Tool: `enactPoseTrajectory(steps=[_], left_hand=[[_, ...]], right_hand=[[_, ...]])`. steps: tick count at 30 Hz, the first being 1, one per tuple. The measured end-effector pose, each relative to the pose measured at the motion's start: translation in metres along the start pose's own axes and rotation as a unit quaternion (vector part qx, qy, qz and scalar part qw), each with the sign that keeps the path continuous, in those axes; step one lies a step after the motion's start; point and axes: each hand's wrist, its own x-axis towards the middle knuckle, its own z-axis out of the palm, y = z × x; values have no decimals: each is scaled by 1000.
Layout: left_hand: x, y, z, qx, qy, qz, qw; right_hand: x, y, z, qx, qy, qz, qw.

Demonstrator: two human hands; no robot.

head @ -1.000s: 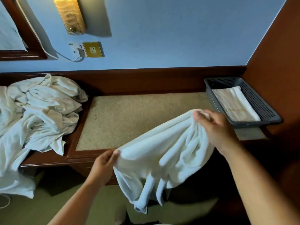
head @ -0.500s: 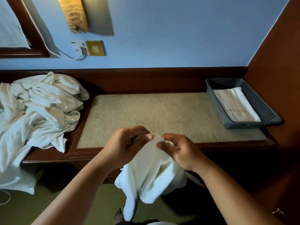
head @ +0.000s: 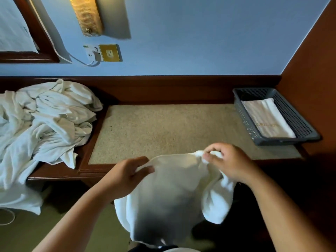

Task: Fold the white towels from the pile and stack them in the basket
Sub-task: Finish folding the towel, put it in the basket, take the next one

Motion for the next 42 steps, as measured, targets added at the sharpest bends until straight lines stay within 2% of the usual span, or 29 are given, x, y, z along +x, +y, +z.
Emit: enactPoseTrajectory(steps=[4, 6, 11, 13, 15, 17, 18, 19, 21, 23, 26, 28, 30, 31, 34, 36, 38, 40, 42], left_hand=[[21, 42, 3, 59, -49, 126, 989], [26, 47, 0, 62, -62, 155, 984], [12, 22, 13, -8, -50, 80, 996], [1, -5, 32, 5, -85, -12, 996], [-13, -40, 43, 7, -79, -127, 989], [-27, -70, 44, -1, -24, -178, 984], [-33, -77, 42, -15, 8, -194, 981], [-37, -79, 38, -27, 45, -204, 977], [-34, -69, 30, -49, 101, -196, 974], [-18, -42, 21, -40, 118, -125, 984], [11, 15, 11, 3, 37, 35, 999], [28, 39, 9, 67, -5, 113, 991], [38, 46, 7, 106, -12, 130, 986], [40, 43, 6, 111, -13, 109, 988], [33, 17, 3, 128, -52, -20, 990], [21, -1, 1, 29, -27, -76, 996], [13, -3, -1, -139, 50, -106, 983], [13, 6, 2, -324, 108, -120, 932], [19, 15, 7, -478, 143, -126, 857]], right_hand=[[-10, -32, 46, 78, -156, -39, 984], [-9, -35, 54, 128, -169, -47, 976], [-11, -30, 37, 176, -49, -86, 979], [-8, -22, 26, 193, 19, -88, 977], [-2, -10, 17, 226, 119, -47, 966], [7, 11, 5, 230, 230, 7, 946], [9, 21, -2, 202, 260, 32, 944], [11, 32, -7, 156, 260, 59, 951], [11, 38, -9, 62, 184, 89, 977], [10, 29, 7, 36, 97, 81, 991], [-2, -10, 42, 68, -71, 24, 995], [-9, -29, 58, 68, -137, -20, 988], [-9, -35, 64, 88, -82, -67, 991], [-7, -32, 61, 112, -39, -69, 991], [-1, -19, 43, 137, 71, -60, 986], [0, -8, 28, 140, 112, -45, 983], [1, 0, 21, 144, 112, -17, 983], [2, 5, 24, 156, 83, -2, 984], [3, 6, 34, 201, 71, 15, 977]])
